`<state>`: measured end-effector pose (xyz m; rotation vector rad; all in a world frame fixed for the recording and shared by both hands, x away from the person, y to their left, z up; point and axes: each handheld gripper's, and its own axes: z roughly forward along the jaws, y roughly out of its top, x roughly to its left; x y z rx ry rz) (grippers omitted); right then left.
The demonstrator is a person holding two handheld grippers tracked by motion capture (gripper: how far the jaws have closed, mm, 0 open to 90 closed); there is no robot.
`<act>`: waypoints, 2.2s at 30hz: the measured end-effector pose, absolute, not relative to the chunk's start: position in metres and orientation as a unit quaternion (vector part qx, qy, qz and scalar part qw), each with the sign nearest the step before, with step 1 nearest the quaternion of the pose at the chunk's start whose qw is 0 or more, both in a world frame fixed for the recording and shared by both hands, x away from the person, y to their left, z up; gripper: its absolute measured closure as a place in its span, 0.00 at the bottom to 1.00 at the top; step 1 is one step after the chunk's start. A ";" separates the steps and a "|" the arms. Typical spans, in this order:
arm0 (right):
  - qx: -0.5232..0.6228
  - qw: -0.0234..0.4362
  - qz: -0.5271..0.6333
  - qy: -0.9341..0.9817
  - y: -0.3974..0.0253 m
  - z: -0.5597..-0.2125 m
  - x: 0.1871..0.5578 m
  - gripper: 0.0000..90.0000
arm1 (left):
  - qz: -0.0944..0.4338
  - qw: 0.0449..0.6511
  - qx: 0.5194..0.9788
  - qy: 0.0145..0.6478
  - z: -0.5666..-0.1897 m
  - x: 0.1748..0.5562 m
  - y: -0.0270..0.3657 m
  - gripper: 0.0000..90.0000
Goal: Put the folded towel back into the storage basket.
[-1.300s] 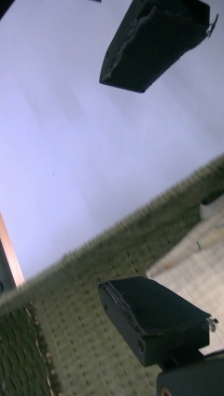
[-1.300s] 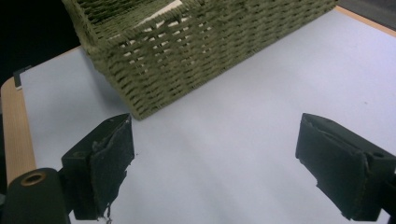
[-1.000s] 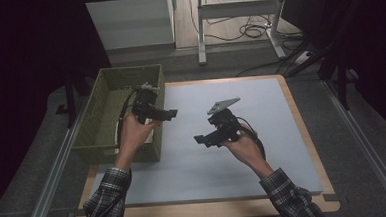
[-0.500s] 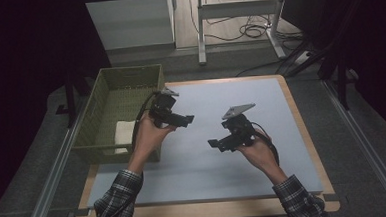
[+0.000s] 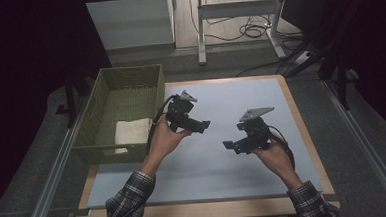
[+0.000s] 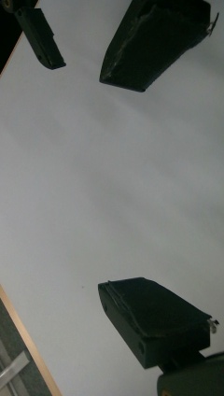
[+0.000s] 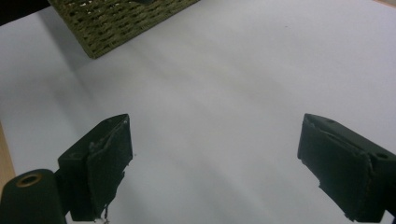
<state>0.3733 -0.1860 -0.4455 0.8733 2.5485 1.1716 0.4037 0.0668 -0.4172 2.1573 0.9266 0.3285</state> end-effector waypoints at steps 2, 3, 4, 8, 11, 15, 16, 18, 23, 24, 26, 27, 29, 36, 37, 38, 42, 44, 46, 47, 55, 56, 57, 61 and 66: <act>0.299 0.104 0.396 0.862 -0.191 -0.445 0.372 0.12 | 0.129 0.375 0.846 0.356 -0.418 0.401 0.062 0.04; 0.300 0.105 0.395 0.862 -0.194 -0.445 0.371 0.12 | 0.129 0.376 0.847 0.354 -0.418 0.399 0.060 0.04; 0.300 0.107 0.396 0.861 -0.197 -0.445 0.370 0.12 | 0.129 0.375 0.848 0.350 -0.418 0.398 0.058 0.04; 0.304 0.114 0.393 0.860 -0.209 -0.445 0.366 0.12 | 0.130 0.378 0.849 0.345 -0.421 0.392 0.052 0.04; 0.308 0.119 0.391 0.859 -0.218 -0.447 0.363 0.12 | 0.126 0.380 0.851 0.339 -0.425 0.386 0.049 0.04; 0.312 0.125 0.385 0.859 -0.230 -0.450 0.359 0.11 | 0.119 0.384 0.850 0.340 -0.433 0.378 0.046 0.04; 0.314 0.127 0.384 0.859 -0.235 -0.453 0.357 0.11 | 0.119 0.385 0.850 0.339 -0.435 0.376 0.046 0.04; 0.314 0.127 0.384 0.859 -0.239 -0.455 0.355 0.10 | 0.117 0.386 0.850 0.339 -0.440 0.372 0.045 0.04; 0.312 0.131 0.386 0.858 -0.249 -0.461 0.347 0.08 | 0.114 0.390 0.849 0.337 -0.450 0.360 0.046 0.04; 0.313 0.132 0.386 0.858 -0.251 -0.462 0.345 0.08 | 0.113 0.394 0.848 0.337 -0.453 0.355 0.047 0.04; 0.311 0.137 0.386 0.858 -0.254 -0.465 0.342 0.08 | 0.112 0.397 0.846 0.337 -0.455 0.352 0.048 0.04; 0.311 0.137 0.386 0.858 -0.254 -0.465 0.342 0.08 | 0.109 0.400 0.844 0.339 -0.457 0.350 0.049 0.04; 0.309 0.141 0.386 0.858 -0.258 -0.470 0.337 0.07 | 0.109 0.401 0.844 0.339 -0.462 0.342 0.053 0.04; 0.313 0.143 0.390 0.854 -0.267 -0.481 0.327 0.05 | 0.102 0.405 0.839 0.348 -0.479 0.326 0.065 0.04; 0.314 0.142 0.389 0.854 -0.268 -0.483 0.326 0.04 | 0.102 0.405 0.839 0.348 -0.479 0.326 0.065 0.04; 0.315 0.143 0.387 0.855 -0.269 -0.485 0.325 0.04 | 0.102 0.405 0.839 0.349 -0.481 0.324 0.066 0.04; 0.316 0.145 0.382 0.856 -0.270 -0.492 0.322 0.04 | 0.106 0.400 0.840 0.351 -0.492 0.317 0.071 0.03; 0.322 0.142 0.380 0.856 -0.272 -0.499 0.321 0.03 | 0.110 0.395 0.841 0.354 -0.497 0.313 0.073 0.03; 0.323 0.141 0.379 0.856 -0.272 -0.501 0.320 0.03 | 0.110 0.392 0.842 0.355 -0.502 0.310 0.075 0.03; 0.323 0.141 0.378 0.856 -0.272 -0.504 0.319 0.03 | 0.111 0.391 0.841 0.357 -0.505 0.309 0.076 0.03; 0.327 0.144 0.356 0.864 -0.264 -0.527 0.317 0.03 | 0.115 0.365 0.848 0.366 -0.532 0.300 0.081 0.03; 0.326 0.150 0.349 0.866 -0.262 -0.532 0.316 0.03 | 0.116 0.356 0.850 0.370 -0.538 0.299 0.082 0.03; 0.324 0.156 0.345 0.867 -0.261 -0.532 0.315 0.03 | 0.118 0.352 0.851 0.371 -0.541 0.298 0.082 0.03; 0.323 0.159 0.345 0.867 -0.260 -0.532 0.315 0.03 | 0.128 0.352 0.851 0.369 -0.546 0.297 0.083 0.03; 0.325 0.156 0.345 0.867 -0.260 -0.533 0.315 0.03 | 0.130 0.353 0.851 0.368 -0.546 0.296 0.083 0.02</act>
